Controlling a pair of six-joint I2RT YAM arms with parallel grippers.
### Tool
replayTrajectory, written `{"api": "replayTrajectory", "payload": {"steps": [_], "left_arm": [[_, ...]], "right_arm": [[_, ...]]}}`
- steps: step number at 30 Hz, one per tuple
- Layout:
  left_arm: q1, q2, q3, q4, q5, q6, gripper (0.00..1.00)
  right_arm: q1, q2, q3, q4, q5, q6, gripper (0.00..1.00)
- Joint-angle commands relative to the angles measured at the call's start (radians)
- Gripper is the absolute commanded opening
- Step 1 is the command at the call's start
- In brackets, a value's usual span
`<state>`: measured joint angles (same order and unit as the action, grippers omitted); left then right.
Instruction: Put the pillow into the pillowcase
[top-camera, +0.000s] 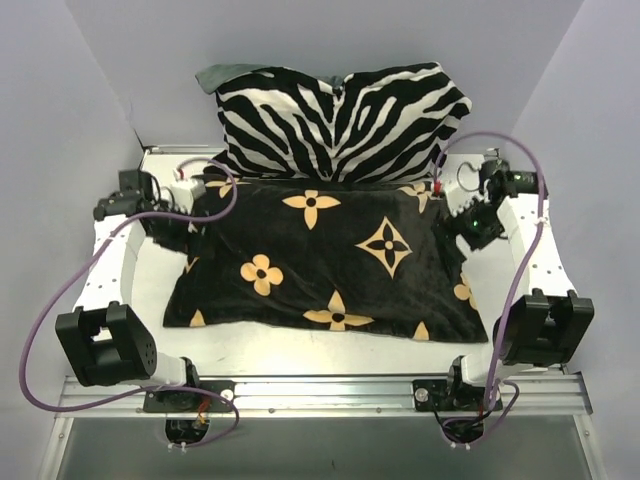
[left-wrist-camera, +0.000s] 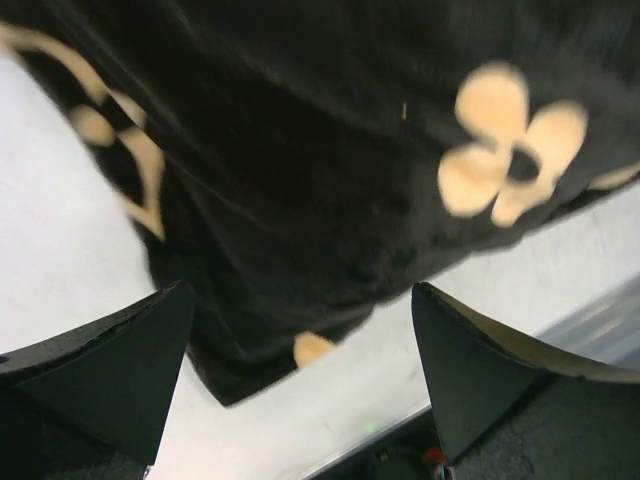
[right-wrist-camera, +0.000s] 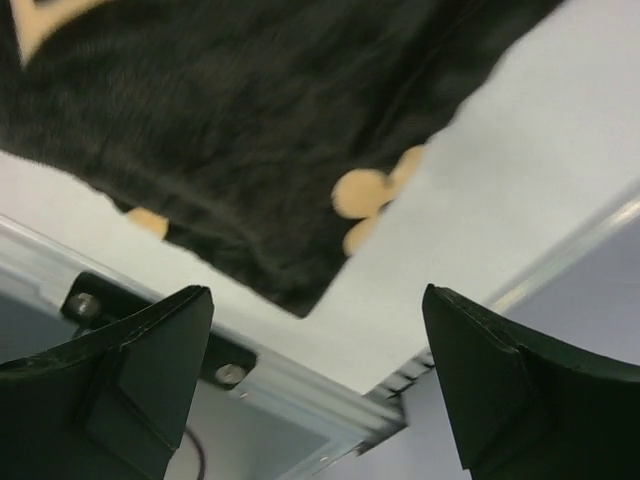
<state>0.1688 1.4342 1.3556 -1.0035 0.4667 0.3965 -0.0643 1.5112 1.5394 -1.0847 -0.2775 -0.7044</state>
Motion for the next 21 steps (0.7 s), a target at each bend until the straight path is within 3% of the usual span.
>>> {"api": "replayTrajectory", "payload": {"steps": [1,5,8,13,16,19,20,21], "left_arm": [[-0.002,-0.027,-0.154,-0.112,0.012,0.160,0.97],[0.020,-0.058,-0.292,-0.159,-0.144,0.359,0.97],[0.044,-0.072,-0.361,-0.146,-0.186,0.430,0.97],[0.047,0.008,-0.464,-0.003,-0.305,0.455,0.95],[0.073,0.061,-0.498,0.083,-0.339,0.455,0.88],[0.121,0.115,-0.506,0.126,-0.379,0.452,0.77],[0.135,0.129,-0.506,0.137,-0.393,0.456,0.73],[0.177,0.152,-0.503,0.140,-0.404,0.461,0.65]], "right_arm": [[-0.032,0.023,-0.187,-0.141,-0.032,-0.009,0.89],[-0.126,0.038,-0.306,-0.123,0.038,-0.015,0.88],[-0.193,0.070,-0.367,-0.071,0.060,0.014,0.88],[-0.200,0.179,-0.424,0.048,0.066,0.126,0.84],[-0.200,0.251,-0.429,0.123,0.104,0.189,0.72],[-0.201,0.314,-0.446,0.201,0.215,0.220,0.51],[-0.207,0.329,-0.452,0.236,0.247,0.218,0.39],[-0.216,0.343,-0.458,0.253,0.274,0.212,0.33]]}}
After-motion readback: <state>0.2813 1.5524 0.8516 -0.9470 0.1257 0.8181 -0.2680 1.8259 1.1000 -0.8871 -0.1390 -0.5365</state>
